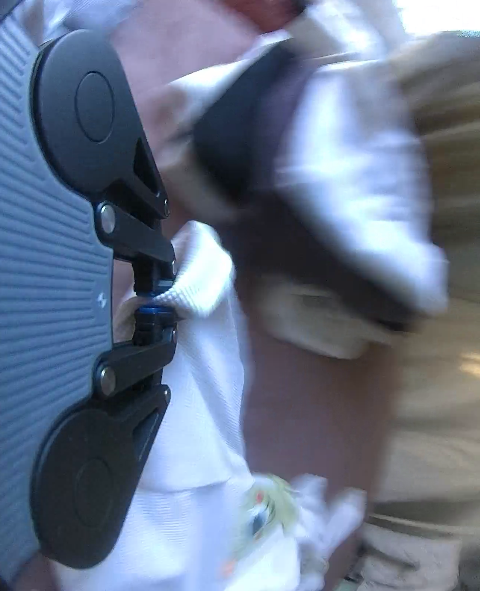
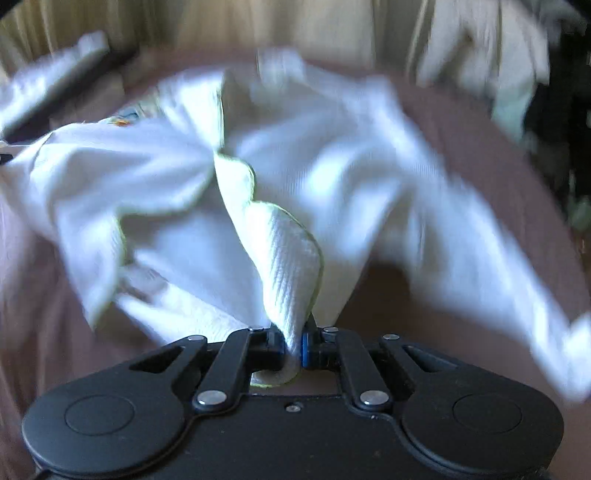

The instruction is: Fold clothes

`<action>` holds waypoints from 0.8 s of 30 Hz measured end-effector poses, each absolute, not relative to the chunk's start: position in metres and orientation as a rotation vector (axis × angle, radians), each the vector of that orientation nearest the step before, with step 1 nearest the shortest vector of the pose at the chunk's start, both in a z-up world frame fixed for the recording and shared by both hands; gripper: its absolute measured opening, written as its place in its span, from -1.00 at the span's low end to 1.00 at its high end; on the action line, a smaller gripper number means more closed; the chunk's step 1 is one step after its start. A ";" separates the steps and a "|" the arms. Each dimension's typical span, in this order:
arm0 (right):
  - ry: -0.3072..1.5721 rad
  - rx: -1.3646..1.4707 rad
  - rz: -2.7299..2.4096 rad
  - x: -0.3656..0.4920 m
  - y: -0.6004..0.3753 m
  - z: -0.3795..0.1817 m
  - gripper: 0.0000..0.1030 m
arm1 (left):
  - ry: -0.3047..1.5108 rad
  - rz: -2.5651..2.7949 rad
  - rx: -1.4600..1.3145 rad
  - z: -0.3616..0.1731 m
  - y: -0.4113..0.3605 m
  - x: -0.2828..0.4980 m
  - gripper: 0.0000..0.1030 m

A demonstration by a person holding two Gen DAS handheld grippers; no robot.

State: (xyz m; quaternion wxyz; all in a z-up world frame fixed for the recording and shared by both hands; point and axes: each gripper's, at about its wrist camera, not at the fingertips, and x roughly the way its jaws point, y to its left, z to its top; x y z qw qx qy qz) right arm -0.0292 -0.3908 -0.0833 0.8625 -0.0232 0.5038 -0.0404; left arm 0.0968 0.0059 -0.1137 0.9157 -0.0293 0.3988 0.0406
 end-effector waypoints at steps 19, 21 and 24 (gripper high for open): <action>1.153 -0.238 -0.015 -0.093 -0.360 -0.119 -0.85 | 0.895 -0.263 -0.326 -0.121 -0.033 -0.025 -0.35; 1.138 -0.286 0.007 -0.101 -0.352 -0.116 -0.71 | 0.925 -0.359 -0.367 -0.129 -0.053 -0.027 -0.27; 1.105 -0.282 0.034 -0.109 -0.349 -0.112 -0.47 | 0.954 -0.493 -0.389 -0.137 -0.085 -0.025 -0.24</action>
